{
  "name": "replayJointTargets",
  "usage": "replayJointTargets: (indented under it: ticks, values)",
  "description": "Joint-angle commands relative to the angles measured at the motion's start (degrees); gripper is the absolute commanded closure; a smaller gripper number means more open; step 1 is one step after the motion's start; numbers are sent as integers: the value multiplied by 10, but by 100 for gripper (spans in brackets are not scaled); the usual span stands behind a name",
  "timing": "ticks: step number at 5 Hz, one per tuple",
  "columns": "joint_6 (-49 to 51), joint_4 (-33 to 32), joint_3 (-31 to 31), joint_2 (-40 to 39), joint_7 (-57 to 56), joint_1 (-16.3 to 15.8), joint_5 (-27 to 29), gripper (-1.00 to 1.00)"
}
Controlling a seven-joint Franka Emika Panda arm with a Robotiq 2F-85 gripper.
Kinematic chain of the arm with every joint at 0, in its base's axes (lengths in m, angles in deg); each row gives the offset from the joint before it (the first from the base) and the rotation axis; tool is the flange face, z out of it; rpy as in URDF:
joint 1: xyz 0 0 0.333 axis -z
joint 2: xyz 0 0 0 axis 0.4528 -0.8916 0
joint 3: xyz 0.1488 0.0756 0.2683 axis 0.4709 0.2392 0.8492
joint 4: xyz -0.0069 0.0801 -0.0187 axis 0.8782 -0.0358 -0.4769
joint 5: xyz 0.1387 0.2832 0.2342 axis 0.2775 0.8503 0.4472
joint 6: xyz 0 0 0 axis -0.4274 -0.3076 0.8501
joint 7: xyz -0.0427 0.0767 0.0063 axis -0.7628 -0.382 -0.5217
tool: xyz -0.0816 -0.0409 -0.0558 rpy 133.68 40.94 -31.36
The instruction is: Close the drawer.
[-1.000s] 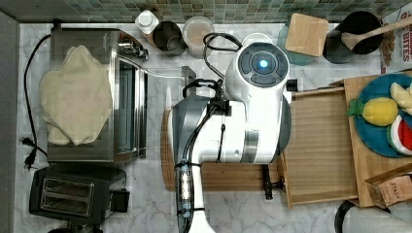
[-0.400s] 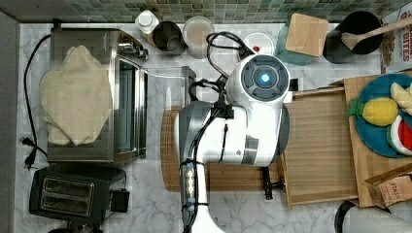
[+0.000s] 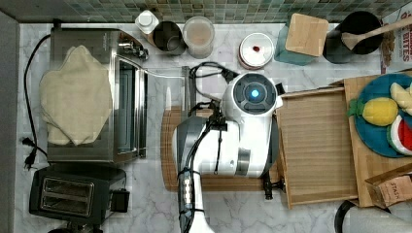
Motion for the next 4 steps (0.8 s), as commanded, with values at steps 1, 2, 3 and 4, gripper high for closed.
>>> replayJointTargets:
  ticks: [1, 2, 3, 4]
  values:
    - [-123, -115, 8, 52, -121, -6, -9, 100]
    - [-144, -131, -2, 40, -193, 2, -13, 100]
    - [-169, -152, -42, 32, -233, -27, -16, 100]
    - [-173, -166, -20, 22, -244, 7, -16, 100]
